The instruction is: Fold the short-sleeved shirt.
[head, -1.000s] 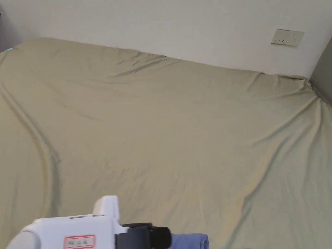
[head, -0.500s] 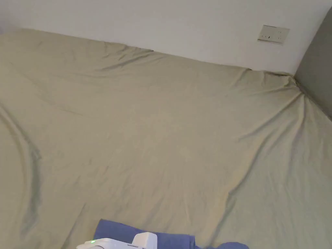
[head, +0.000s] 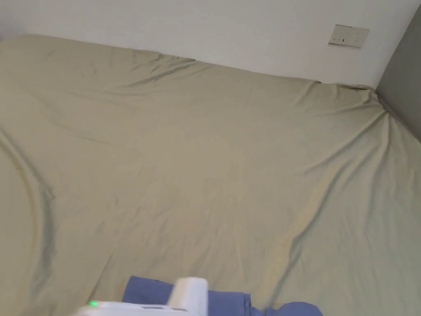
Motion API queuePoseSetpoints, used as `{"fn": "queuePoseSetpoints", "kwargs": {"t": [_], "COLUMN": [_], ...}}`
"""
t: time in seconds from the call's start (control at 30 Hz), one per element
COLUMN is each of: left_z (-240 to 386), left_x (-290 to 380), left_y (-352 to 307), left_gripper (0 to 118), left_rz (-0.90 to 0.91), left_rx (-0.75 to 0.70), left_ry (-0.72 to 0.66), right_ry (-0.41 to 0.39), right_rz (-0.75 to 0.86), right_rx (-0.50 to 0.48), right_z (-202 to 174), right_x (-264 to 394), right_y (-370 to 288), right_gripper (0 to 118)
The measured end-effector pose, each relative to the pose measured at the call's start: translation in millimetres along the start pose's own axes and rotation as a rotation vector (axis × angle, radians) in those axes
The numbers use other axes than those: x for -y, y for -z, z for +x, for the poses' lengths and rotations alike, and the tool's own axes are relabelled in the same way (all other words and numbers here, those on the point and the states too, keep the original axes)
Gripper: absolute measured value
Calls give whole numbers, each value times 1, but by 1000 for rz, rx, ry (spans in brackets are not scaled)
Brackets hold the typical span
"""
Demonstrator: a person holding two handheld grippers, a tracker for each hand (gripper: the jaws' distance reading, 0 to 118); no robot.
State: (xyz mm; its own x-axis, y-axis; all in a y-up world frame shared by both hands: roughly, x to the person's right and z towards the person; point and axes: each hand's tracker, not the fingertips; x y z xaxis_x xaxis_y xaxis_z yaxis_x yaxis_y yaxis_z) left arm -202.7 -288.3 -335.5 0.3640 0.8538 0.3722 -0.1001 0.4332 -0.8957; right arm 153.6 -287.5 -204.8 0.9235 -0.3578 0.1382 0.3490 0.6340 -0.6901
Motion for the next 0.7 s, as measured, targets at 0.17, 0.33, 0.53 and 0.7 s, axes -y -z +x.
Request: {"fn": "queuePoseSetpoints", "kwargs": {"t": [0.17, 0.33, 0.53, 0.7], "left_z": [-44, -93, -125, -129], "left_x": [-16, -14, -8, -6], "left_y": [-90, -122, -113, -95], "left_gripper": [1, 92, 111, 111], "left_rz": [152, 148, 166, 117], "left_rx": [-361, -517, -322, -332], "left_ry": [22, -130, -287, -194], "right_ry": [-26, -59, -91, -63], "right_rz": [-15, -47, -66, -40], "right_rx": [-32, -47, -34, -47], "right_z": [-10, -23, -31, -29], "right_x": [0, 4, -1, -7], "right_y": [7, 11, 12, 3], "right_gripper": [2, 2, 2, 2]}}
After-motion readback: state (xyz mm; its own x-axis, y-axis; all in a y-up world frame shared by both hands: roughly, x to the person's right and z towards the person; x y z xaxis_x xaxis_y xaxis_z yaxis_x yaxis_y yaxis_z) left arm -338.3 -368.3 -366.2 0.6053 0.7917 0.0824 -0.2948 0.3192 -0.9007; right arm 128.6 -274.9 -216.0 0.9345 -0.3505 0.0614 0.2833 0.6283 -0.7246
